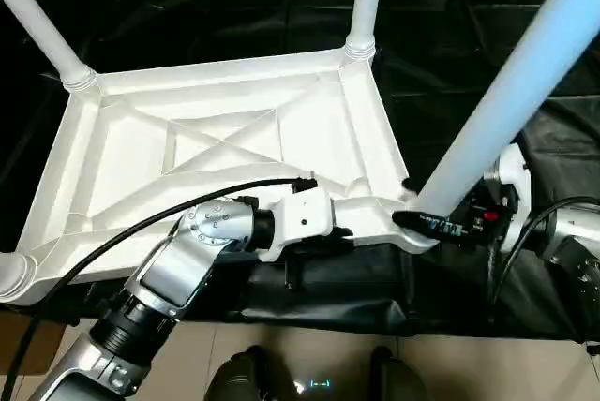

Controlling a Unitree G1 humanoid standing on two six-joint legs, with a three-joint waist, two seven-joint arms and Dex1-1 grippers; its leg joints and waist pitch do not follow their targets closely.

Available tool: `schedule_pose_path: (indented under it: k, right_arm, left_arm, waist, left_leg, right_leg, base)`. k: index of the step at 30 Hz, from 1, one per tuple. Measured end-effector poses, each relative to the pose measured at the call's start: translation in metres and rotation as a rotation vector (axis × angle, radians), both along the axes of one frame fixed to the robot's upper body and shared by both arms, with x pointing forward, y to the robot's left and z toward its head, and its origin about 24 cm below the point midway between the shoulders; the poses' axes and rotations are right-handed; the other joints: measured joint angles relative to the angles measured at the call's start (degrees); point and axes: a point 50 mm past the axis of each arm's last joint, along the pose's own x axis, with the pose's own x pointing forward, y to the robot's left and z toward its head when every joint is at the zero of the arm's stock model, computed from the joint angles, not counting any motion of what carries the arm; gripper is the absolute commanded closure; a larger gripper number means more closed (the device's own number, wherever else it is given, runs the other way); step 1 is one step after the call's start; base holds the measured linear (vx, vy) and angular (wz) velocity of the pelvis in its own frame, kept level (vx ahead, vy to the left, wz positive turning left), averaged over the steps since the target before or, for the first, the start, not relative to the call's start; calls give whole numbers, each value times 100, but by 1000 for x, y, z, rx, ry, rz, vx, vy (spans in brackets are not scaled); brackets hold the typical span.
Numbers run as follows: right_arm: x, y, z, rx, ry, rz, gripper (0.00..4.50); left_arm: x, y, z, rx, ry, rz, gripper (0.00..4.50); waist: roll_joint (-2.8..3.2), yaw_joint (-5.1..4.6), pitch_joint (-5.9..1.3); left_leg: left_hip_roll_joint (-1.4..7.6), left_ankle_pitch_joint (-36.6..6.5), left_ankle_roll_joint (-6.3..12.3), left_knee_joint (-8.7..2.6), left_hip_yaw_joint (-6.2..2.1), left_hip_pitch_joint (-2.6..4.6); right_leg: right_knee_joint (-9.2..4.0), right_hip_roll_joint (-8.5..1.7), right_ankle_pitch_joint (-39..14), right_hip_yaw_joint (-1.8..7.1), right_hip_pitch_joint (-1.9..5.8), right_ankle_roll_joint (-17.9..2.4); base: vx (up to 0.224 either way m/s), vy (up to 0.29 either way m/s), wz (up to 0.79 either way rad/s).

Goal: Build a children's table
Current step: Rotate leg to tighten

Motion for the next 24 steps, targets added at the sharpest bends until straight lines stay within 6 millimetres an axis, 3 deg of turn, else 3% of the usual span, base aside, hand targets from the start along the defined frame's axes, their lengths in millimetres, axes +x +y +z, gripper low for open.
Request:
schedule_pose_path:
  k: [2,10,13,18,24]
  right_arm:
    - [0,0,0,-1,0,1,190]
    - [1,1,2,-27,-39,-16,209]
    - [6,8,-2,-33,-87,-100,215]
    - [30,26,-12,46,-138,-439,234]
    - [64,51,-20,144,-171,-835,242]
  left_arm:
    - [0,0,0,1,0,-1,450]
    - [1,1,1,-1,-12,0,450]
    - [5,1,-1,10,-25,43,450]
    - [18,-10,-1,19,-66,209,450]
    - [33,-38,-1,12,-63,409,450]
  waist:
    - [0,1,0]
    - [0,-6,-1]
    - [-4,-71,0]
    - [-63,-250,-29]
    - [-111,-341,-57]
  left_leg:
    - [0,0,0,2,0,0]
    - [1,0,0,19,-2,2]
    - [1,-2,-5,34,-2,1]
    - [-1,-3,-54,42,-34,28]
    - [-8,-3,-59,26,-58,48]
  right_leg:
    - [1,0,0,0,0,0]
    - [21,-1,-1,1,3,1]
    - [35,1,-1,-1,3,2]
    - [32,6,-25,-3,14,40]
    - [-17,12,-36,-13,20,58]
  base:
    - [0,0,0]
    - [0,0,0]
    - [0,0,0]
    - [0,0,0]
    - [0,0,0]
